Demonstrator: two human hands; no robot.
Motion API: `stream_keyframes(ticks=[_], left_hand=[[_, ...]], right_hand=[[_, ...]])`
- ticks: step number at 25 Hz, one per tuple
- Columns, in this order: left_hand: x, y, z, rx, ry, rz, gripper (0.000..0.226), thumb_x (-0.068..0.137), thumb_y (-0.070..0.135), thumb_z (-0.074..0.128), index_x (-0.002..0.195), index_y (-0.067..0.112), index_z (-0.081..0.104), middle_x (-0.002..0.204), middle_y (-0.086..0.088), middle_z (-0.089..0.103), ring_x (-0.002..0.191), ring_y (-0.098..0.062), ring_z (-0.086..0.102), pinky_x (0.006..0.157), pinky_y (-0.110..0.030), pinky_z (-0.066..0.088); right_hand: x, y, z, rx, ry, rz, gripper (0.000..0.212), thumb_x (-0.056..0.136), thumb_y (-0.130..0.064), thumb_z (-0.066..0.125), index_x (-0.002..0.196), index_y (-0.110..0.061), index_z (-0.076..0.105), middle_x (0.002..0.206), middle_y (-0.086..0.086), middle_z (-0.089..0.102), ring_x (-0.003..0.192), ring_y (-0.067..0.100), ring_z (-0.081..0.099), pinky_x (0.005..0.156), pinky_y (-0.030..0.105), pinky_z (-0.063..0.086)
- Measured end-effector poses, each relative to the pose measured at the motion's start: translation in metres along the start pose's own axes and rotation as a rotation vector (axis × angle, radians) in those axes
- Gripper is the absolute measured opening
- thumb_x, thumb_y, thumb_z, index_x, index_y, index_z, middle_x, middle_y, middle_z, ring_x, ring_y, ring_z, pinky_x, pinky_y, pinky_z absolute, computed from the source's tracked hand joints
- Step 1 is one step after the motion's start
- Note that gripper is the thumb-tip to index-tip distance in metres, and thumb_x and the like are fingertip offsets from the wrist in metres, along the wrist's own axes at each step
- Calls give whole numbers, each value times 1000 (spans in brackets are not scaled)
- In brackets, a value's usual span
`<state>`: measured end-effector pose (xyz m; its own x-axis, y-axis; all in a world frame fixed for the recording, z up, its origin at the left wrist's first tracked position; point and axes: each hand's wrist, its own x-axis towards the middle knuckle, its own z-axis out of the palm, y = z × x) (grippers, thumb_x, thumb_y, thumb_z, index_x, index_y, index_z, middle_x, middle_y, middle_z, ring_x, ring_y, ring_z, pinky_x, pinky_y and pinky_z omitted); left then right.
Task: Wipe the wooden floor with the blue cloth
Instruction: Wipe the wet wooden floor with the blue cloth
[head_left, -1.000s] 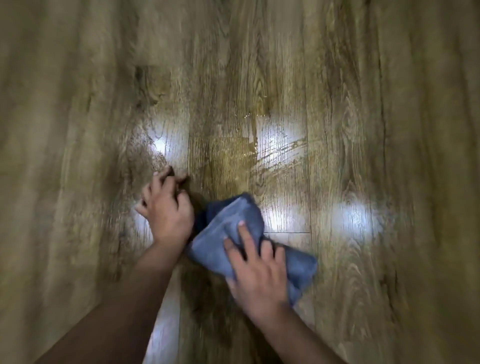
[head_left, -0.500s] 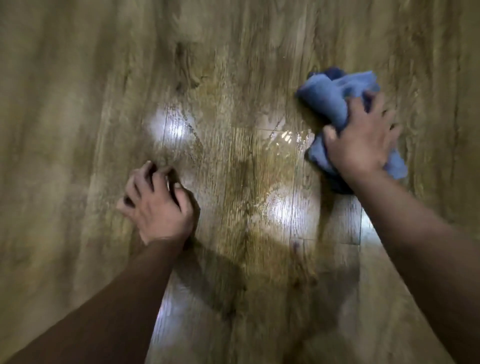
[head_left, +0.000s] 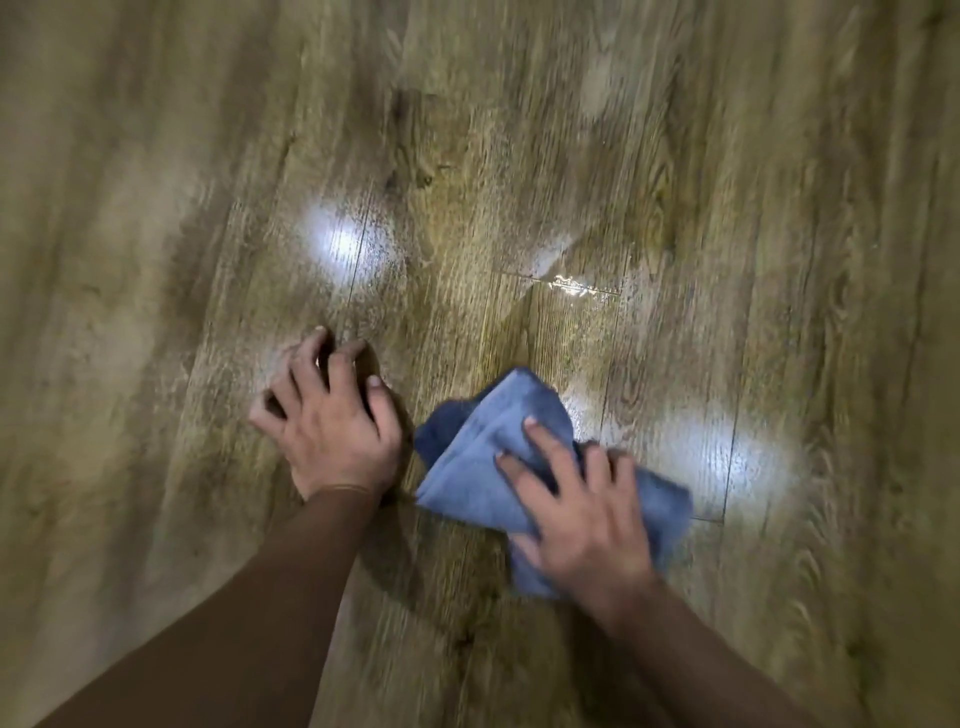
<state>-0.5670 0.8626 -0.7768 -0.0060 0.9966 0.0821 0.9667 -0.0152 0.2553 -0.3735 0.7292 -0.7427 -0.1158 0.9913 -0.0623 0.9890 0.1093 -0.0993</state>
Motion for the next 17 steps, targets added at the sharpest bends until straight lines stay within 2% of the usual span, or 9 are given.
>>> stream_keyframes(ticks=[2,4,7,9,12,15,17], left_hand=[[0,-1,0,-3,-13,2,36,87,32,50,121,23,57,143,-8,48,132,-32,38,102,-51,22],[1,-2,0,0,-17,1,36,87,33,49,121,24,56,143,-8,47,133,-32,38,103,-51,22],[0,-1,1,-5,-17,3,35,88,34,49,121,25,55,144,-6,47,134,-32,37,104,-52,21],[1,-1,1,-5,-18,-8,35,88,34,48,121,25,55,144,-6,46,135,-32,37,104,-54,23],[0,-1,1,-4,-16,-1,36,87,34,48,121,25,56,144,-6,46,135,-31,37,102,-52,22],[1,-2,1,-4,-10,0,37,86,33,49,121,25,58,145,-6,47,134,-30,37,101,-47,20],[1,-3,1,-5,-8,-3,38,86,33,50,121,24,59,145,-6,48,134,-30,37,100,-46,20]], right_hand=[[54,33,-9,-79,5,44,81,67,-53,76,140,-32,49,144,11,43,97,36,46,85,48,41],[125,77,-12,-127,42,227,74,76,-51,68,143,-33,42,147,12,39,108,38,45,92,50,38],[207,120,-23,-61,86,558,61,80,-48,65,135,-27,47,147,12,37,119,42,43,98,52,33],[216,106,-23,-81,101,625,59,80,-47,65,132,-25,49,146,13,38,120,41,43,98,52,34],[160,47,-16,-78,99,450,65,77,-48,67,136,-28,49,146,12,39,109,37,44,91,47,36],[60,-18,-3,10,-15,197,78,69,-50,71,140,-27,49,152,13,36,99,34,43,83,46,37],[8,-33,-1,3,-78,33,84,63,-51,77,139,-26,51,153,12,39,94,33,44,79,45,39]])
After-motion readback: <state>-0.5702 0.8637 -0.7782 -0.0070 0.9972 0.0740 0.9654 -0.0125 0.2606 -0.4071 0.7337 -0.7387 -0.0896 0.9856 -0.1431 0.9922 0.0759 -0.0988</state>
